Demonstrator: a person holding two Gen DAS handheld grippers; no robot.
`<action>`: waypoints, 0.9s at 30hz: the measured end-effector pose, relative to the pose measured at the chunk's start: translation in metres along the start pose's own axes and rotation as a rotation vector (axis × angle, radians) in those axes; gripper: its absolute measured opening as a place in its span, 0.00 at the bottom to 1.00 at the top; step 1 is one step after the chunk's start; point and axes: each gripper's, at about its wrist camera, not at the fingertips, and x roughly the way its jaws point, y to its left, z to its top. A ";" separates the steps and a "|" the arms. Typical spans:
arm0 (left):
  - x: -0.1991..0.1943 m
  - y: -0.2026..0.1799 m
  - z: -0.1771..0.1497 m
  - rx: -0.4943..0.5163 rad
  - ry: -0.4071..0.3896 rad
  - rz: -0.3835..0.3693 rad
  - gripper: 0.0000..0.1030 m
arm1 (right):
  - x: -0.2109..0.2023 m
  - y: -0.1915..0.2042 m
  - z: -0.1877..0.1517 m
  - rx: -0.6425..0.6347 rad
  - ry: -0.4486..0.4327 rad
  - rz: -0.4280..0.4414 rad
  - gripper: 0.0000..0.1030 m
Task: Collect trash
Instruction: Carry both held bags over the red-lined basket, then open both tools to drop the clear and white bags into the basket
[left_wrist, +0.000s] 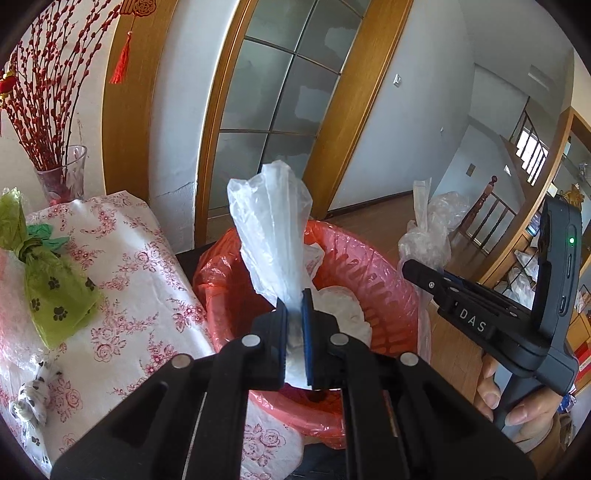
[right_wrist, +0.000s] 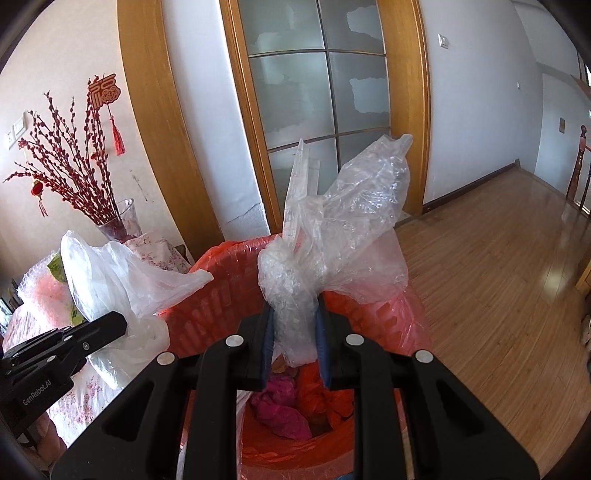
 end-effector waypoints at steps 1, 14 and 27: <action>0.003 -0.001 0.001 -0.001 0.004 -0.002 0.09 | 0.002 -0.001 0.001 0.003 0.001 0.000 0.19; 0.030 0.010 -0.006 -0.029 0.050 0.024 0.32 | 0.014 -0.012 -0.002 0.031 0.011 -0.011 0.47; -0.038 0.035 -0.035 -0.022 -0.030 0.234 0.49 | -0.010 0.003 -0.023 -0.007 -0.031 -0.049 0.60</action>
